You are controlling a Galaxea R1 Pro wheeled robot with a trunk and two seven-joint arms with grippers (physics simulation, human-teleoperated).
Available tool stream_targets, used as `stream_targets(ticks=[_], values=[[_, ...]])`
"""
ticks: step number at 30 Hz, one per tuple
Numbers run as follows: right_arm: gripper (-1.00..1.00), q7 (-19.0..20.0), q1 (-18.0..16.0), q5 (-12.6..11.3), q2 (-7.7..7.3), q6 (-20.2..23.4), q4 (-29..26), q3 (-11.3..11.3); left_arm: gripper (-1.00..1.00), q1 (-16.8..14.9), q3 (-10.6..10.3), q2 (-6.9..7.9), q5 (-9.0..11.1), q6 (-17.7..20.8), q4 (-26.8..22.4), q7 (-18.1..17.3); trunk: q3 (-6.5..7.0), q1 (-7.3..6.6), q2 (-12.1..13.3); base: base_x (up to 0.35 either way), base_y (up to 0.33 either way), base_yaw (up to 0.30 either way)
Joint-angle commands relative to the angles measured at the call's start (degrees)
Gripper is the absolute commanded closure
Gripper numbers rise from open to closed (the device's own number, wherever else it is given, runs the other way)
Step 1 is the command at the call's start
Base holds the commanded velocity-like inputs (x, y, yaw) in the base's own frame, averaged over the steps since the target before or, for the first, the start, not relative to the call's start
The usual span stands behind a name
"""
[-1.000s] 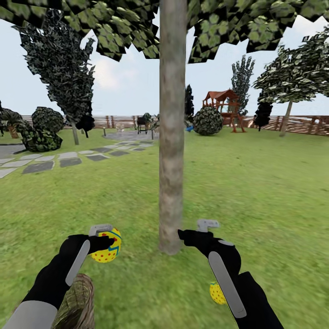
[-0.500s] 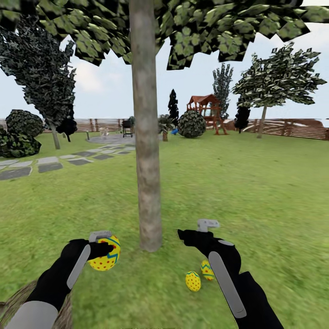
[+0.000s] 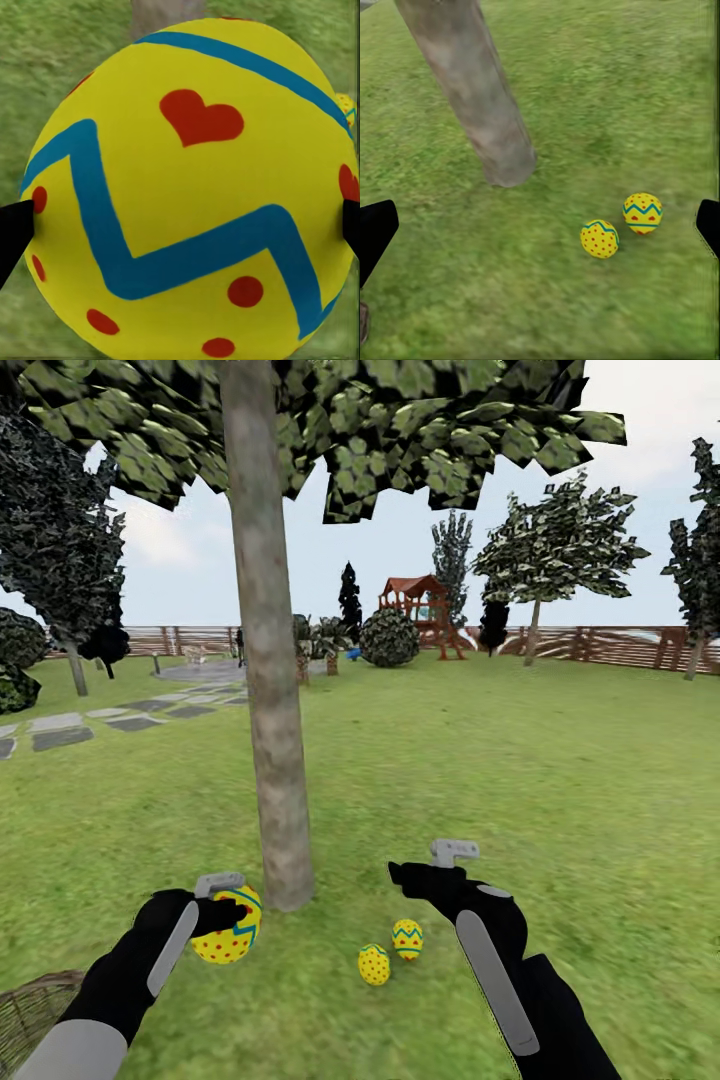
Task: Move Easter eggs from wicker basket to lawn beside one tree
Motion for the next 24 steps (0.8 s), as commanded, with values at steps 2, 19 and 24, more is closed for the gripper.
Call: stream_targets(ticks=[2, 19, 24], values=[[-1.0, -0.6, -0.1, -0.6, -0.01, 0.1, -0.1, 0.1, 1.0, -0.1, -0.2, 0.06, 0.6, -0.1, 1.2, 0.6, -0.05, 0.0, 0.0, -0.037, -0.315, -0.031], [-1.0, -0.7, -0.1, -0.6, 0.07, 0.2, -0.1, 0.2, 1.0, -0.1, -0.1, 0.0, 0.7, -2.3, 4.6, 1.8, 0.3, 0.0, 0.0, -0.003, -0.318, 0.162], [-1.0, -0.7, -0.1, -0.6, 0.06, 0.2, 0.0, 0.2, 1.0, -0.1, -0.2, -0.56, 0.6, -3.4, 4.6, 4.2, 0.51, 0.0, 0.0, 0.072, -0.318, 0.272]])
